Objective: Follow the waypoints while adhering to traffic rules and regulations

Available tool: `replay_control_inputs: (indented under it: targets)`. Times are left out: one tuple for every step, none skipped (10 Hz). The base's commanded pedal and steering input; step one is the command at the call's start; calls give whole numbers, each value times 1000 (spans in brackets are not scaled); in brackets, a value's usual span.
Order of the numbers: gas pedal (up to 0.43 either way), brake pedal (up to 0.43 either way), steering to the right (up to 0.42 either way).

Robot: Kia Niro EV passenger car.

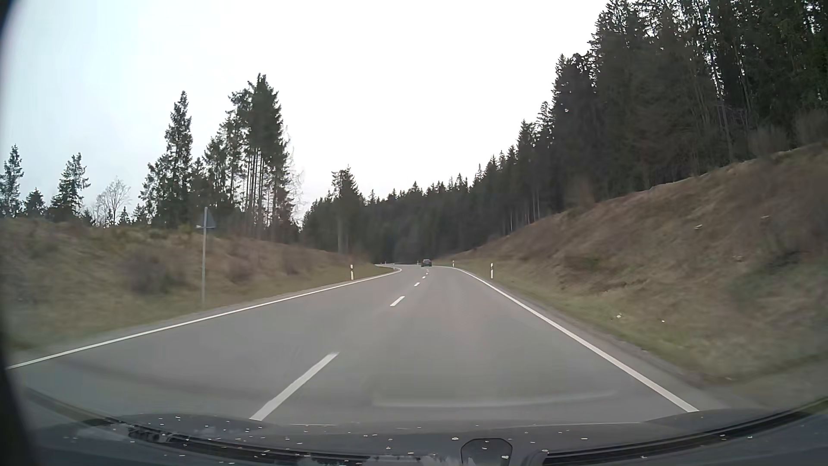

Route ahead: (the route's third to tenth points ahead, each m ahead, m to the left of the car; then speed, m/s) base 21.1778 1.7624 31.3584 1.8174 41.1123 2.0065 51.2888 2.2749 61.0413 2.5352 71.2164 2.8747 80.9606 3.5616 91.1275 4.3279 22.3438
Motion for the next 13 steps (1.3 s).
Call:
replay_control_inputs:
  targets:
    - [539,0,6]
    - [531,0,5]
    - [531,0,5]
    - [520,0,2]
    - [500,0,0]
    - [480,0,0]
    - [469,0,0]
    - [461,0,-2]
    - [449,0,-4]
    - [421,0,-4]
    - [398,0,-5]
    - [390,0,-5]
    - [370,0,-6]
